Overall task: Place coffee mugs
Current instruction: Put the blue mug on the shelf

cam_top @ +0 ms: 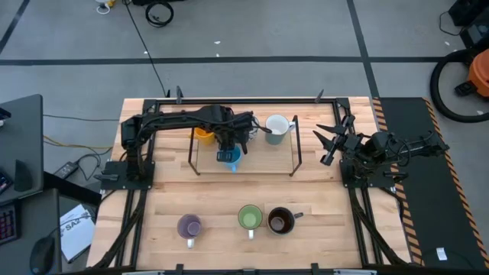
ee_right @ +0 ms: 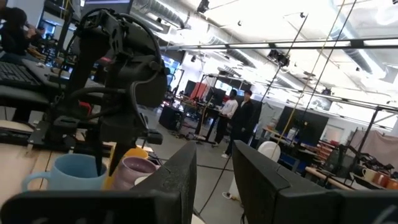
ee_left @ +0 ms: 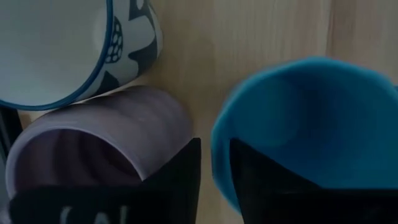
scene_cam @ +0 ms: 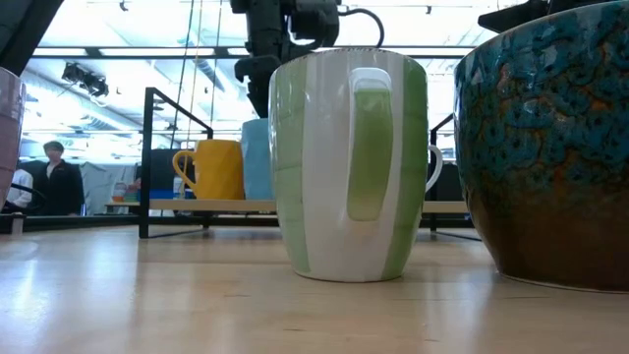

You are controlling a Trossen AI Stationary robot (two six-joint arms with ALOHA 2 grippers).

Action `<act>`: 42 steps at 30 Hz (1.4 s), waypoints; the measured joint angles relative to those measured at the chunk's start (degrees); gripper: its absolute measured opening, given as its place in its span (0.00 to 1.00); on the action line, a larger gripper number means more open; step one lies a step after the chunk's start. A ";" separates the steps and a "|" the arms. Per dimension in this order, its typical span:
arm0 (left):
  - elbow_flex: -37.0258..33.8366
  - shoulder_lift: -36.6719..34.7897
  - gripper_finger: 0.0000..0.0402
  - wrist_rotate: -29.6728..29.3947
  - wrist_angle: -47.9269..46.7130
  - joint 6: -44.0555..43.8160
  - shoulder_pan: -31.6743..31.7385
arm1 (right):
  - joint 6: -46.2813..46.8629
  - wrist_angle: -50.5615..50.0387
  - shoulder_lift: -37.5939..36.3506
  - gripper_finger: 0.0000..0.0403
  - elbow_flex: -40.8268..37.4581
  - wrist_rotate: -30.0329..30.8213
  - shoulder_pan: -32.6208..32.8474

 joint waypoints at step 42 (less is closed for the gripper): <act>4.36 0.72 0.26 0.52 -3.56 -18.58 -15.91 | 2.62 -0.39 0.00 0.27 -0.02 -3.08 0.00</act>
